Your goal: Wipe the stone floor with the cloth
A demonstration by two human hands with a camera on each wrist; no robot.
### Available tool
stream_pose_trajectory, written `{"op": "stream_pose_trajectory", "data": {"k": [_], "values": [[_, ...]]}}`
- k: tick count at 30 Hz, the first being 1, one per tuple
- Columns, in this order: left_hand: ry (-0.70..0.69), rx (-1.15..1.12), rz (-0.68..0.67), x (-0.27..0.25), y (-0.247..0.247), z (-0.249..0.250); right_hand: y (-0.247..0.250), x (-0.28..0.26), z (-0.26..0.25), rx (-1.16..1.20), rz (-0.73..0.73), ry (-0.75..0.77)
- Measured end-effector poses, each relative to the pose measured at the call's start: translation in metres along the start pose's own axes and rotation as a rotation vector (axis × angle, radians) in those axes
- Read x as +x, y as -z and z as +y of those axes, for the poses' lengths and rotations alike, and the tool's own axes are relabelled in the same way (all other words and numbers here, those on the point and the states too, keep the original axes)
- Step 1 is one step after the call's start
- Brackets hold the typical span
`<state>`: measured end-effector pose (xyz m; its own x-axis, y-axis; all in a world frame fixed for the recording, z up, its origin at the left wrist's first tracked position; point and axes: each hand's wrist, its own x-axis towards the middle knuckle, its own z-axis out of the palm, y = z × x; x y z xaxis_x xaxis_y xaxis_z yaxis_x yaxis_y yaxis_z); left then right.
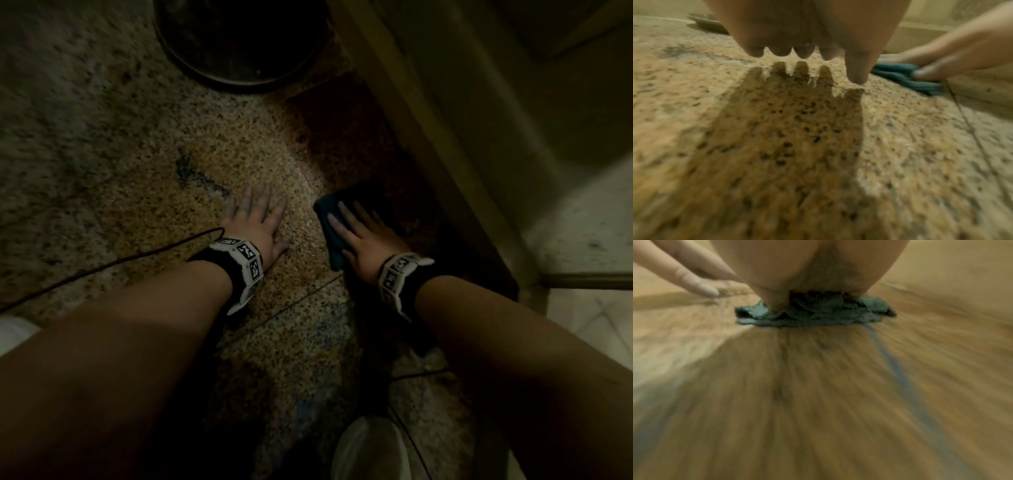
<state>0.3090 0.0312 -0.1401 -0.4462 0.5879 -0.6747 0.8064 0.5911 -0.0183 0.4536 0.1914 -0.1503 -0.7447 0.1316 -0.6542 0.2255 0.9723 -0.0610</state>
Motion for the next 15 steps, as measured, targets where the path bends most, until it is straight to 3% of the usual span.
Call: {"op": "stream_pose_trajectory", "data": {"k": [7, 15], "values": [[-0.055, 0.013, -0.059, -0.001, -0.007, 0.003, -0.013, -0.012, 0.026, 0.025, -0.063, 0.005], [-0.051, 0.034, -0.071, 0.000, -0.008, 0.004, 0.026, 0.032, 0.022, 0.163, 0.068, -0.116]]}}
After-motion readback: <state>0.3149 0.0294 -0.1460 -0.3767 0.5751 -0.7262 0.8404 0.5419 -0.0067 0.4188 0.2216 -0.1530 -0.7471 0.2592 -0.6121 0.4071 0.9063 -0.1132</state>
